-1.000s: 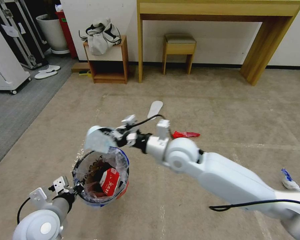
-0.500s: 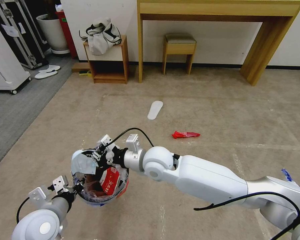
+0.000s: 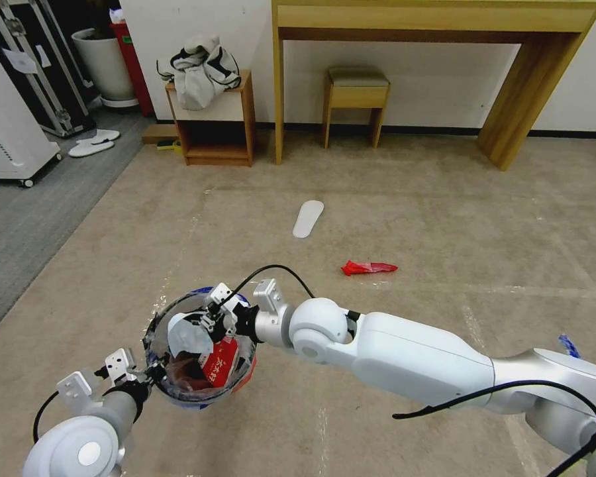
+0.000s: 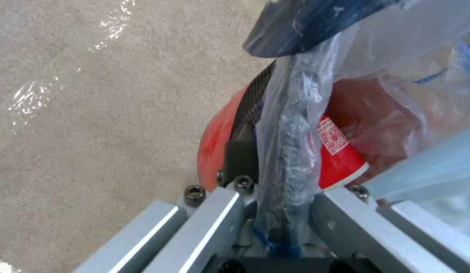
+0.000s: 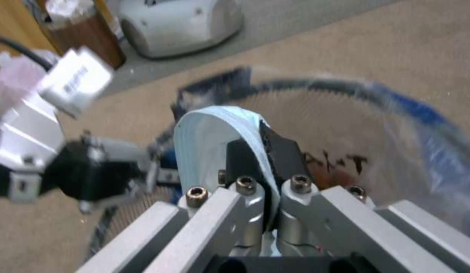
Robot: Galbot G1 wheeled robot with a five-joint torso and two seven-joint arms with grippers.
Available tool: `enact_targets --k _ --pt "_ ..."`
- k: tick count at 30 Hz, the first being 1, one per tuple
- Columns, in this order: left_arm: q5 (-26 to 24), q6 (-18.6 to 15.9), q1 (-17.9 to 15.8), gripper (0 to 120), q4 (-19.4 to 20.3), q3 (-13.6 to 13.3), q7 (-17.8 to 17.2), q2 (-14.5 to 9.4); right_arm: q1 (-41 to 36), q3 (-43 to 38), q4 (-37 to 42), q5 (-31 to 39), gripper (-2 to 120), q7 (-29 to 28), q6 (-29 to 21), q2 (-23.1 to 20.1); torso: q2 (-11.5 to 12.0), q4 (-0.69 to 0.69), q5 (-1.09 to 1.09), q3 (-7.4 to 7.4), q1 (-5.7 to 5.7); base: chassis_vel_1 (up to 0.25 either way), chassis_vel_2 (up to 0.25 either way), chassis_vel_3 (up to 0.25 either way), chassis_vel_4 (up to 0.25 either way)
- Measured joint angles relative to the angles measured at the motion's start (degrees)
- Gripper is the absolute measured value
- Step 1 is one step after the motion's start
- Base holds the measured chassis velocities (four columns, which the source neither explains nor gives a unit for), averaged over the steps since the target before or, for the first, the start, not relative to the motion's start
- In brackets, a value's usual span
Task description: Pick up the trash bin and place the garbage on the floor into it.
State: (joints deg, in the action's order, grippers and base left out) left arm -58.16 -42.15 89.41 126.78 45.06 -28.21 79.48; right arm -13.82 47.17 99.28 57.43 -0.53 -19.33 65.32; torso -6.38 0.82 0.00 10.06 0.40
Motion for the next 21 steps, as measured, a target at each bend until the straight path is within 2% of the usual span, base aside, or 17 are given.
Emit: enact_targets --k 21 --pt "-0.01 0.02 0.48 0 0.63 0.27 0.10 0.41 -0.38 1.64 -1.83 -1.50 0 -0.67 -0.71 2.25 0.00 0.00 0.00 0.00 0.00 0.000 0.000 0.000 0.000"
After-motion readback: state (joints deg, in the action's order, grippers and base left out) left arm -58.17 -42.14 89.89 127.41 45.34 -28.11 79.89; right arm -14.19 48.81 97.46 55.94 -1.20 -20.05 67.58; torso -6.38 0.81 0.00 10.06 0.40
